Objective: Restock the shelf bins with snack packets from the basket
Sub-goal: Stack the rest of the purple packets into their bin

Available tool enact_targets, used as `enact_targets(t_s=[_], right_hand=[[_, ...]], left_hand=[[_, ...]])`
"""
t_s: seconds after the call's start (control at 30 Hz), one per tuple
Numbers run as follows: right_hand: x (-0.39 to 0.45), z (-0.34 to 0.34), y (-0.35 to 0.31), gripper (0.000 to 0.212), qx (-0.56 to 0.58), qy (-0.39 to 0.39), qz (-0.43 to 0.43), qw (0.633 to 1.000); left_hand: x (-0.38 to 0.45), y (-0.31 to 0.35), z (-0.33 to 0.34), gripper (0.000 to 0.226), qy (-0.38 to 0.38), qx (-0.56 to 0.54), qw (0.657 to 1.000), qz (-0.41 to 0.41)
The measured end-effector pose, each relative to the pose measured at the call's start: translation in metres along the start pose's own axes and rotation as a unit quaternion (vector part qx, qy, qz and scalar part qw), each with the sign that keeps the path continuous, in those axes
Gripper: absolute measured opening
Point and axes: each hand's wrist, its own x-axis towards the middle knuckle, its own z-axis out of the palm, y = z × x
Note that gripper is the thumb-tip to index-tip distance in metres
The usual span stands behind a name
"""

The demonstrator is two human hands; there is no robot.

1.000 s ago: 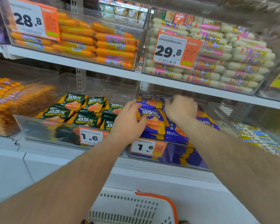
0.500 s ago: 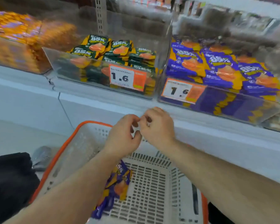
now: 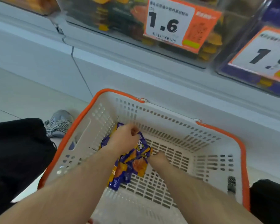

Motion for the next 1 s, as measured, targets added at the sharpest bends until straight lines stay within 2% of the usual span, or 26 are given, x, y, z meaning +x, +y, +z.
enact_targets(t_s=[0.03, 0.07, 0.13, 0.2, 0.43, 0.5, 0.6, 0.7, 0.8, 0.9, 1.0], right_hand=[[0.001, 0.004, 0.002, 0.054, -0.003, 0.008, -0.007, 1.000], [0.001, 0.006, 0.003, 0.057, -0.025, 0.015, -0.028, 0.999], [0.004, 0.013, -0.002, 0.054, -0.078, 0.036, -0.066, 0.994], [0.009, 0.019, -0.012, 0.052, -0.085, 0.047, -0.060, 0.993], [0.029, 0.032, -0.031, 0.022, 0.071, 0.074, 0.033, 0.994], [0.029, 0.030, -0.028, 0.017, 0.079, 0.079, 0.038, 0.993], [0.024, 0.022, -0.025, 0.021, 0.144, 0.065, 0.025, 0.987], [0.012, 0.006, -0.024, 0.010, 0.207, 0.050, 0.000, 0.977], [-0.005, -0.020, -0.018, 0.009, 0.142, 0.071, -0.076, 0.984], [-0.028, -0.056, -0.017, 0.006, 0.051, 0.098, -0.148, 0.983], [-0.056, -0.089, -0.025, 0.021, -0.014, 0.112, -0.209, 0.972]], left_hand=[[0.002, -0.002, 0.000, 0.024, 0.000, -0.008, 1.000, -0.005], [0.003, -0.005, 0.000, 0.022, 0.001, -0.016, 1.000, -0.011], [0.005, -0.010, 0.000, 0.017, 0.007, -0.024, 0.999, -0.023], [0.006, -0.016, 0.000, 0.017, 0.014, -0.033, 0.999, -0.035], [0.005, -0.023, -0.002, 0.019, 0.018, -0.047, 0.997, -0.056], [0.005, -0.023, -0.001, 0.018, 0.016, -0.043, 0.997, -0.056], [0.003, -0.017, -0.001, 0.020, 0.001, -0.045, 0.997, -0.057], [0.001, -0.005, -0.002, 0.023, -0.007, -0.039, 0.998, -0.047], [-0.006, 0.011, 0.000, 0.022, -0.025, -0.051, 0.997, -0.054], [-0.014, 0.027, 0.001, 0.032, -0.071, -0.027, 0.996, -0.051], [-0.026, 0.041, -0.002, 0.052, -0.100, 0.027, 0.994, -0.037]])
